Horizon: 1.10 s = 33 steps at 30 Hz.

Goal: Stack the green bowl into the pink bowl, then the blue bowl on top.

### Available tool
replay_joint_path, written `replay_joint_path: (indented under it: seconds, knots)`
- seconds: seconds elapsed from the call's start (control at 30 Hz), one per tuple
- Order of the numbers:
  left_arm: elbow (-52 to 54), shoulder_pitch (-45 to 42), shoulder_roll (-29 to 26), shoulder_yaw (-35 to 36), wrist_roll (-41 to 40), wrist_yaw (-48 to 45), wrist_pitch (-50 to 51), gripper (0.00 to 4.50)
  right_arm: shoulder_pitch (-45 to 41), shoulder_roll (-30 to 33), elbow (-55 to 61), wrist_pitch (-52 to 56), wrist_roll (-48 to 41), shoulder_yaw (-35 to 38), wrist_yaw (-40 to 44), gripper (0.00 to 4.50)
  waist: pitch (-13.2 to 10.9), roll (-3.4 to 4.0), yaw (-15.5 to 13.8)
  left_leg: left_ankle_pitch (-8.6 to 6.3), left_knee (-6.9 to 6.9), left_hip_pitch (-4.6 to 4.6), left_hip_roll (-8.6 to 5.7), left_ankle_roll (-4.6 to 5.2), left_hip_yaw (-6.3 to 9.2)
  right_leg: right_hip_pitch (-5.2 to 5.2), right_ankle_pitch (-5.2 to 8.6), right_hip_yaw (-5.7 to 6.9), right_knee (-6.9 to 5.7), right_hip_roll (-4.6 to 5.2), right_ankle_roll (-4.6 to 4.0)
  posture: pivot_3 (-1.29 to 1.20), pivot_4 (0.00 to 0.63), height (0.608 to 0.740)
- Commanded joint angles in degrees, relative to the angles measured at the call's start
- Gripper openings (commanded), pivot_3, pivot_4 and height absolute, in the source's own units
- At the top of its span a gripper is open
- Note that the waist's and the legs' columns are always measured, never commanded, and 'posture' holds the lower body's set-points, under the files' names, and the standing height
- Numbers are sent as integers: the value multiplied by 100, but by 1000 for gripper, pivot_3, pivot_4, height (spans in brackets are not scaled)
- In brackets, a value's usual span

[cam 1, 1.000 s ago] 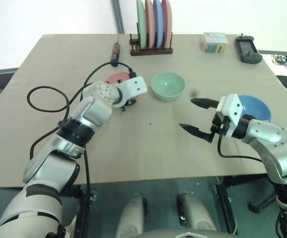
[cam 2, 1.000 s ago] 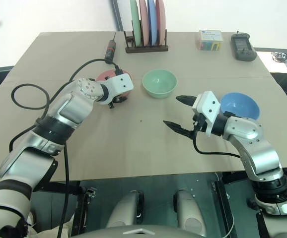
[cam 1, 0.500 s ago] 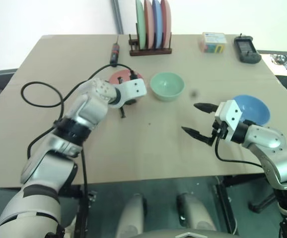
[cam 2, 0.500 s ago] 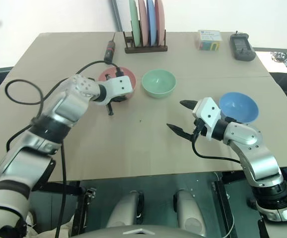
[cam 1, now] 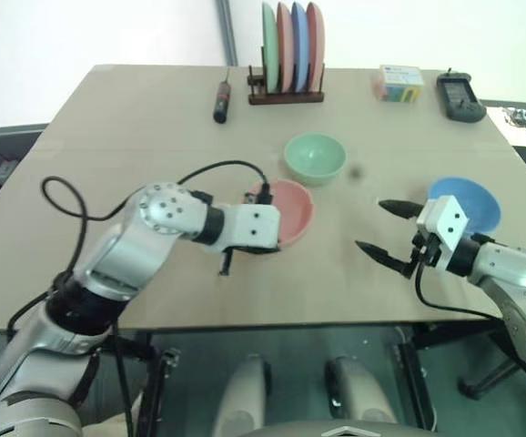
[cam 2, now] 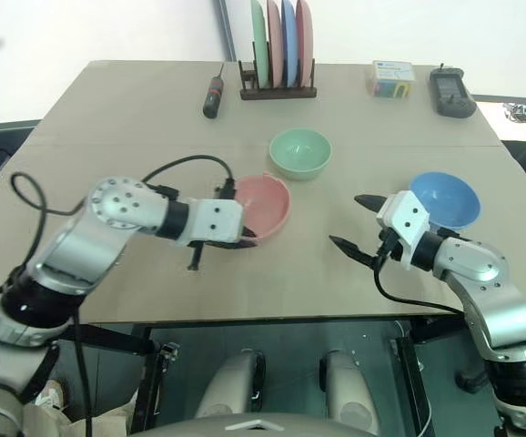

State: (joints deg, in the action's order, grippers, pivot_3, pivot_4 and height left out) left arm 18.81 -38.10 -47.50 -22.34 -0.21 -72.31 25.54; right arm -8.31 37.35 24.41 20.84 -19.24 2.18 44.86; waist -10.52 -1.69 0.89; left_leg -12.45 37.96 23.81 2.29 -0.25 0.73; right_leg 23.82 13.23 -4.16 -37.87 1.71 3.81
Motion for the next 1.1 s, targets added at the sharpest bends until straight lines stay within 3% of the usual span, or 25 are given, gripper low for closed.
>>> replay_joint_path:
  seconds: [0.03, 0.2, 0.23, 0.37, 0.4, 0.47, 0.53, 0.7, 0.8, 0.97, 1.0, 1.1]
  knots:
    - [-215, -229, 106, -54, 95, -27, -246, 2215, 7, 75, 314, -61, -57, 215, -68, 4500, 0, 1, 15, 0, -4, -2, 0, 0, 2, 1, 0, 0, -3, -3, -1, 0, 150, 740]
    - [-169, -171, 99, 274, -136, 34, 108, 4378, -26, 98, 300, -15, -41, 200, -99, 4500, 0, 1, 18, 0, -18, -1, 4, 0, 5, 5, 0, -1, -1, -8, -1, 0, 150, 740]
    - [-104, -95, 77, 505, -275, 127, 364, 4472, -156, 121, 181, -3, 45, 131, -104, 4500, 0, 1, 25, 0, -18, 0, 4, 0, 5, 5, 0, 0, 0, -7, -1, 0, 150, 740]
    - [340, 457, -50, 1425, -848, 395, 1015, 4472, -889, 256, -716, -412, 773, -308, -73, 4500, 0, 2, 106, 0, -16, -3, 4, 0, -1, 7, 0, -5, 1, -6, -1, 0, 150, 740]
    - [473, 651, 303, 1987, -1407, 633, 1451, 4472, -1138, 280, -1066, -654, 1036, -483, -46, 4500, 0, 1, 133, 0, -17, -6, 4, 0, -1, 6, 0, -5, 1, -5, -1, 0, 150, 740]
    - [640, 1192, 767, 2854, -1944, 974, 1025, 4472, -1735, 220, -1862, -1160, 1483, -855, 39, 4500, 0, 6, 158, 0, -17, -8, 5, 0, -2, 5, 0, -4, 2, -4, -1, 0, 150, 740]
    - [679, 1606, 869, 3315, -1932, 1256, 711, 4472, -2450, -25, -2774, -1703, 1867, -1229, 68, 4500, 0, 4, 168, 0, -15, -5, 7, 0, -1, 9, 0, -1, 2, -3, -1, 0, 150, 740]
    - [681, 2292, 771, 4568, -3420, 920, 1280, 4472, -4092, -893, -5159, -3089, 2657, -1995, 47, 4500, -4, 7, 281, 0, -30, -8, 8, -1, 3, 13, -28, -1, -2, -9, -4, 0, 150, 740]
    - [969, 2813, 692, 5071, -3624, 1279, 1338, 4472, -5090, -1448, -6798, -3951, 3196, -2356, -248, 4500, -6, 8, 309, 0, -41, -8, 5, -1, -3, 16, -29, -4, 4, -1, -5, 0, 150, 740]
    - [1580, 3584, 644, 5651, -4220, 1668, 1554, 4472, -5836, -2012, -8446, -4690, 3585, -2557, -357, 4500, -5, 3, 251, 0, -66, 2, -7, -3, 17, 19, -29, 14, 14, 18, -7, 0, 150, 740]
    - [1712, 3723, 648, 5751, -4329, 1768, 1577, 4500, -5908, -2074, -8658, -4779, 3647, -2577, -342, 3969, -5, 3, 246, 0, -67, 2, -9, -4, 17, 19, -30, 15, 18, 20, -7, 0, 150, 740]
    - [2001, 4012, 661, 5979, -4568, 2040, 1595, 4500, -6046, -2160, -9027, -4984, 3788, -2595, -424, 3063, -5, 4, 241, 0, -69, 2, -14, -5, 21, 14, -30, 18, 21, 26, -8, 0, 150, 740]
